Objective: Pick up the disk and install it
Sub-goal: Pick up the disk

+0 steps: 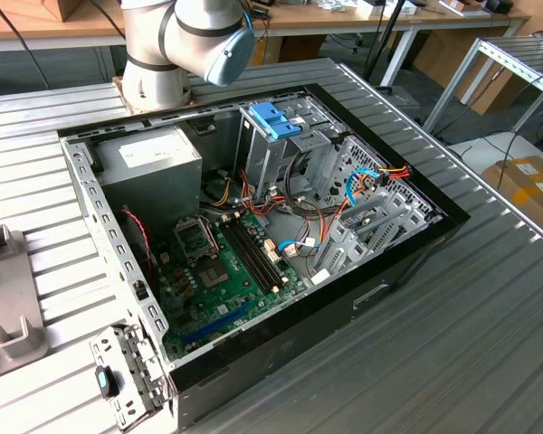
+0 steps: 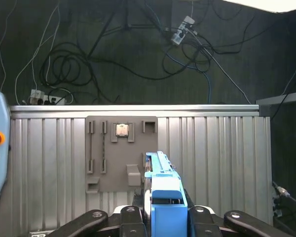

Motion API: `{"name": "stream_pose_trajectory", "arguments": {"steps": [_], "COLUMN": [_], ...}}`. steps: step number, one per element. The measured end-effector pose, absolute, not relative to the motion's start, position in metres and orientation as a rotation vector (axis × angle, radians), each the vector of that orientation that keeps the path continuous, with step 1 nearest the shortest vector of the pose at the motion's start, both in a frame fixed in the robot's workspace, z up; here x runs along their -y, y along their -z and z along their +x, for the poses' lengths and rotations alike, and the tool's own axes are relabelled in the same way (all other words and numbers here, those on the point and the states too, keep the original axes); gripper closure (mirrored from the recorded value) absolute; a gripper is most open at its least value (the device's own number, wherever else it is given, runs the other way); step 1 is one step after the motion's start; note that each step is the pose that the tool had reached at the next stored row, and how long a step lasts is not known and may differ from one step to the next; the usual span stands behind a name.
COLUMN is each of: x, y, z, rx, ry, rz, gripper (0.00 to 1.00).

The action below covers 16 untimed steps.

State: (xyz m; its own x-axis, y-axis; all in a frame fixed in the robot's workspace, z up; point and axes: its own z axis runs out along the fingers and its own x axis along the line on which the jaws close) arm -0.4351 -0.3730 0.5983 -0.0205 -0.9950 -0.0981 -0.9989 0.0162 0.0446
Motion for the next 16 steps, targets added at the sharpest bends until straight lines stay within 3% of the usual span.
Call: {"name": "stream_pose_trajectory", "arguments": {"steps": [16], "x": [0.381], "y": [-0.593], "z": [-0.421], "rx": [-2.213], "ry": [-0.154], "rz": [-2.172], "gripper": [0.63]}}
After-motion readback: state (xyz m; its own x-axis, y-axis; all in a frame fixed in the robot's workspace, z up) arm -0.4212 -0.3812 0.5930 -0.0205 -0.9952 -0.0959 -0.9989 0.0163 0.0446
